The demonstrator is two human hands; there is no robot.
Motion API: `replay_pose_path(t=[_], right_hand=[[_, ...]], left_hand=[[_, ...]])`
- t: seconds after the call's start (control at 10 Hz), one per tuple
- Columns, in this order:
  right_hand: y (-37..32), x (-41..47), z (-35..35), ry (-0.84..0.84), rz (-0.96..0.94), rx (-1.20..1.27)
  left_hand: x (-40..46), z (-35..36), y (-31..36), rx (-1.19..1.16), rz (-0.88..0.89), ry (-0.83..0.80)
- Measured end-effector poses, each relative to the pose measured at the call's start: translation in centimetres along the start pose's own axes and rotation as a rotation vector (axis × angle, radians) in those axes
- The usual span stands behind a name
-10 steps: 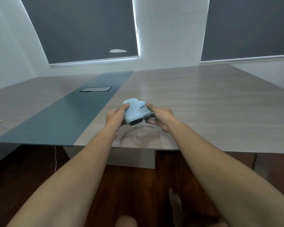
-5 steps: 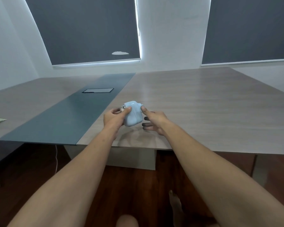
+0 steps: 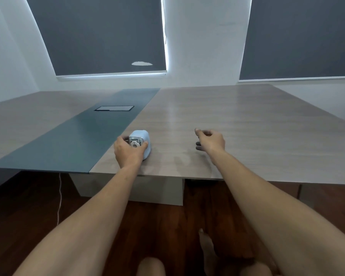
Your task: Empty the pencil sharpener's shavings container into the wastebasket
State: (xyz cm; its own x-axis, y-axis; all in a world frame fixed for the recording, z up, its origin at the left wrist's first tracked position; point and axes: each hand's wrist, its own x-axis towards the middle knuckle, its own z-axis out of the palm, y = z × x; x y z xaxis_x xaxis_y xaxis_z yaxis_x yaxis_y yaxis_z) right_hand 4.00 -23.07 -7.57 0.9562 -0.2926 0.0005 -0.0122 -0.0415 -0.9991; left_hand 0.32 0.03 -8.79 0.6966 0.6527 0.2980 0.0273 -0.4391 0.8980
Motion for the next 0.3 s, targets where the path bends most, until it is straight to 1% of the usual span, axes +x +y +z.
replay_pose_path(t=[0.1,0.2,0.3], right_hand=[[0.2,0.4,-2.0,0.060,-0.092,-0.128],[0.5,0.5,-4.3,0.087,-0.216,-0.391],[0.6,0.3,-6.2,0.120,-0.256,-0.601]], left_hand=[[-0.2,0.0,0.3,0.034,0.004,-0.015],[-0.3,0.1,1.1,0.101,0.049,0.009],[-1.1,0.8,2.8,0.186,0.240,0.054]])
